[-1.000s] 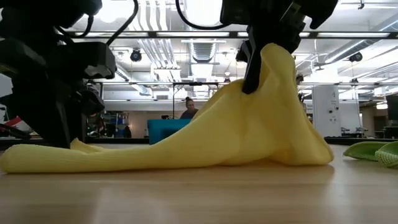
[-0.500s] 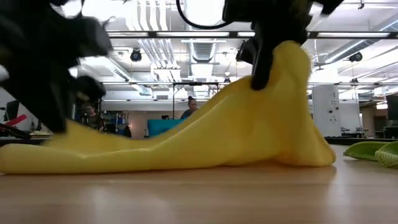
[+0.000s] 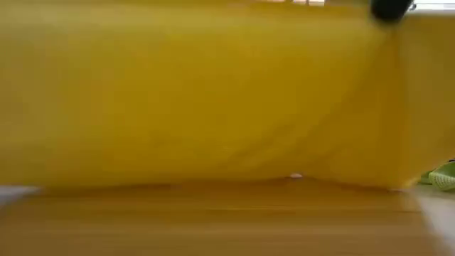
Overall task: Fold microfiber towels
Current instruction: Fold the yellow microfiber cloth
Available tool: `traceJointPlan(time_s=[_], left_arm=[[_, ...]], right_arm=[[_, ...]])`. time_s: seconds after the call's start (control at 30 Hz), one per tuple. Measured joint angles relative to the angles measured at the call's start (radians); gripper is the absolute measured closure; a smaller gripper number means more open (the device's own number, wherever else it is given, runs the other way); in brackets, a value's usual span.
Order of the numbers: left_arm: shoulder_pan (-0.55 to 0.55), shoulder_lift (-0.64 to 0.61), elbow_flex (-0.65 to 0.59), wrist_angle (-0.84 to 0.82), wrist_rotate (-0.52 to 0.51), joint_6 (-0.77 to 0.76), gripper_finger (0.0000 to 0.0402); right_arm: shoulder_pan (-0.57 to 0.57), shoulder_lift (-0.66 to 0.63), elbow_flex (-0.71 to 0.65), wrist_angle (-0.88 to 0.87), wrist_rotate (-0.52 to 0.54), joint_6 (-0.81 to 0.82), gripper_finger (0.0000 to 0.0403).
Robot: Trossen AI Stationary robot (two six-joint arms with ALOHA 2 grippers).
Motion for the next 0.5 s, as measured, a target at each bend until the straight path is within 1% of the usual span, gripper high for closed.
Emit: traceJointPlan(time_s=[0.07,0.17,0.27,0.3,0.37,0.43,0.5], left_arm=[[-0.02,0.019,0.004,0.029,0.013,-0.014,0.0401],[-0.026,0.046,0.004,0.023,0.013,-0.018,0.0401],[-0.025,0.06,0.0,-0.002,0.001,-0.005,0.0401],[-0.024,0.06,-0.001,-0.027,-0.019,0.009,0.0401],[-0.022,0.054,0.0,-0.102,-0.086,0.015,0.0401],[-0.019,0.044,-0.001,-0.174,-0.132,0.003,0.0401],[-0.019,0.038,-0.002,-0.21,-0.148,-0.026,0.0402]], right_arm=[[0.015,0.007,0.0,0.073,-0.004,0.001,0.0394],[0.018,0.033,0.0,0.146,-0.007,-0.021,0.0394],[0.011,0.067,0.0,0.089,0.001,-0.127,0.0394],[0.004,0.078,0.0,0.058,0.021,-0.171,0.0394],[-0.014,0.096,0.0,-0.001,0.104,-0.229,0.0394],[-0.041,0.11,-0.001,-0.035,0.198,-0.229,0.0394],[-0.071,0.119,-0.001,-0.041,0.205,-0.224,0.039]])
